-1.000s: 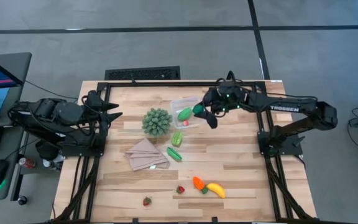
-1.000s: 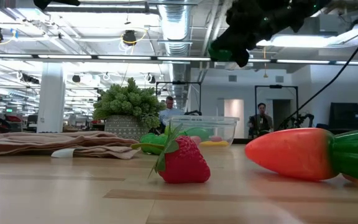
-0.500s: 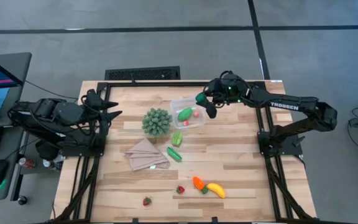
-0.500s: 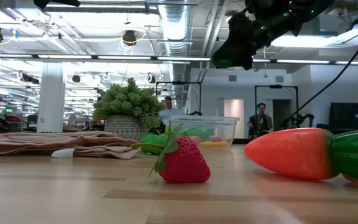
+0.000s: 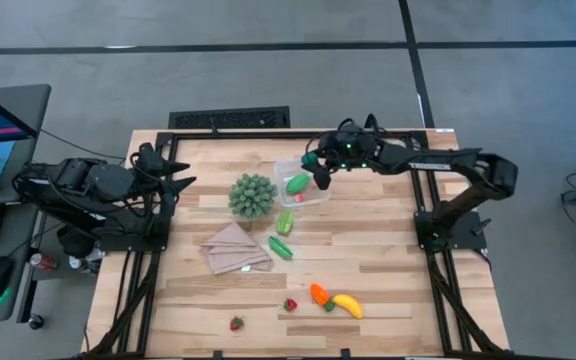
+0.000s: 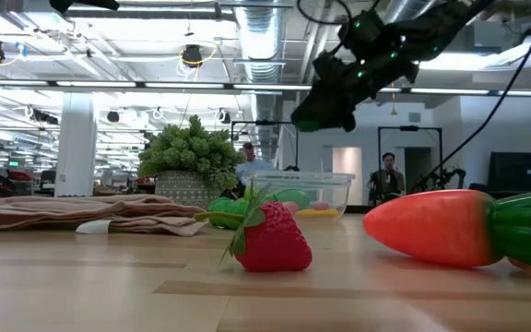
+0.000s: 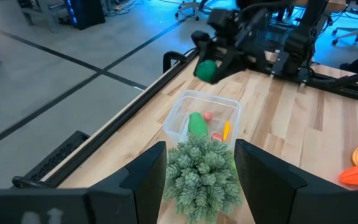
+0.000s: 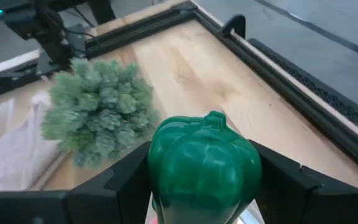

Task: Pick and placing Produce into tupperware
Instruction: Put the green bell pepper into the transparent bin, then put the banana into the transparent bin

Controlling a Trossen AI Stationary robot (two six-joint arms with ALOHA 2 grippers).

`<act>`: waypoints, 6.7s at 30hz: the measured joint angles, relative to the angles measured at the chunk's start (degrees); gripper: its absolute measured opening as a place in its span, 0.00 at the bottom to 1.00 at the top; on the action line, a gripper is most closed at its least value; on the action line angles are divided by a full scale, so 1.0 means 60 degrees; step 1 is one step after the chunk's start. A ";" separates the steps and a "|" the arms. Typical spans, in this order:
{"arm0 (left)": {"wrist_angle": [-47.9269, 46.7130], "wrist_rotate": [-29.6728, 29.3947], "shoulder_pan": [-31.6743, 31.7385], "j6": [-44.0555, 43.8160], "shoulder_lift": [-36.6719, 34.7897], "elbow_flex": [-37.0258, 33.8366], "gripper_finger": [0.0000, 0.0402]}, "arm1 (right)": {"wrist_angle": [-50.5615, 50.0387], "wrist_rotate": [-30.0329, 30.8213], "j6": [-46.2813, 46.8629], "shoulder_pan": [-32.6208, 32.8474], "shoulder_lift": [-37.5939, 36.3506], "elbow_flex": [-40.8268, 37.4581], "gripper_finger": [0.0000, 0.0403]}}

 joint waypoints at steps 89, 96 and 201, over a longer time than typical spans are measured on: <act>0.0000 -0.0144 -0.0001 -0.0358 0.0000 0.0000 0.45 | 0.2663 0.0658 0.0889 0.0605 0.3737 0.0876 0.57; -0.0120 -0.0175 -0.0001 -0.0398 0.0002 0.0000 0.45 | 0.2670 0.0652 0.0985 0.0590 0.3840 0.0888 0.57; 0.0608 0.0992 0.0002 0.0762 0.0531 0.0004 0.45 | -0.1315 -0.1623 0.3020 0.2529 -0.4050 0.0871 0.71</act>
